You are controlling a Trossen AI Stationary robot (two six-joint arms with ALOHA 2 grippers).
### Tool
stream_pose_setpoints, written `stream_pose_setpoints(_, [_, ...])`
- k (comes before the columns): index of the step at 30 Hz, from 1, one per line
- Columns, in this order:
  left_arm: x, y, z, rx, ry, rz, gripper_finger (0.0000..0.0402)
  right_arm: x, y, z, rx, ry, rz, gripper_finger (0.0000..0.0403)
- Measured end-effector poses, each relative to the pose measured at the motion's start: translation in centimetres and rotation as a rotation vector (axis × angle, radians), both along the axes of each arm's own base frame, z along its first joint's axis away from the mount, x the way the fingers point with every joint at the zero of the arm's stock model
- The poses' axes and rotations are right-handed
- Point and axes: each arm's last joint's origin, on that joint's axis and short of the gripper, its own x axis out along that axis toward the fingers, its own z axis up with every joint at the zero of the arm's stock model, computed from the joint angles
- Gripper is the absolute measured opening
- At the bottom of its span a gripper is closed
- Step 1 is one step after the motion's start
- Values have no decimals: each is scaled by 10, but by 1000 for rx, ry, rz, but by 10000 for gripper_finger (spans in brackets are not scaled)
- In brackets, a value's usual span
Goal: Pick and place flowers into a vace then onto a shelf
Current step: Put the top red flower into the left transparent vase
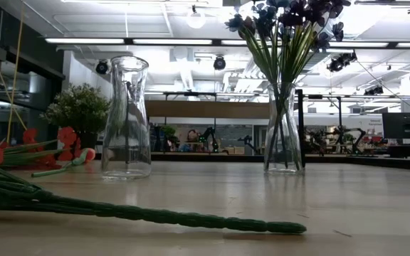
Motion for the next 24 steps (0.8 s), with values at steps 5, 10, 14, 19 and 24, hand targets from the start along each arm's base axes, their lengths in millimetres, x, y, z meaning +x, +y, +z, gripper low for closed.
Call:
stream_pose_setpoints(5, [-8, -14, 2, -9, -11, -43, 278, -2, -1, 3, -1, -42, -25, 165])
stream_pose_setpoints(10, [-14, -28, 2, -21, -7, -68, 278, -5, -3, 6, 14, -81, -46, 165])
stream_pose_setpoints(14, [-19, -38, 2, -49, 18, -96, 278, -5, -3, 6, 9, -80, -49, 165])
stream_pose_setpoints(19, [-28, -53, -7, -65, 134, -141, 278, -4, -3, 6, 11, -79, -48, 165])
stream_pose_setpoints(24, [-40, -67, -19, -103, 306, -183, 278, -4, -3, 6, 16, -79, -44, 165])
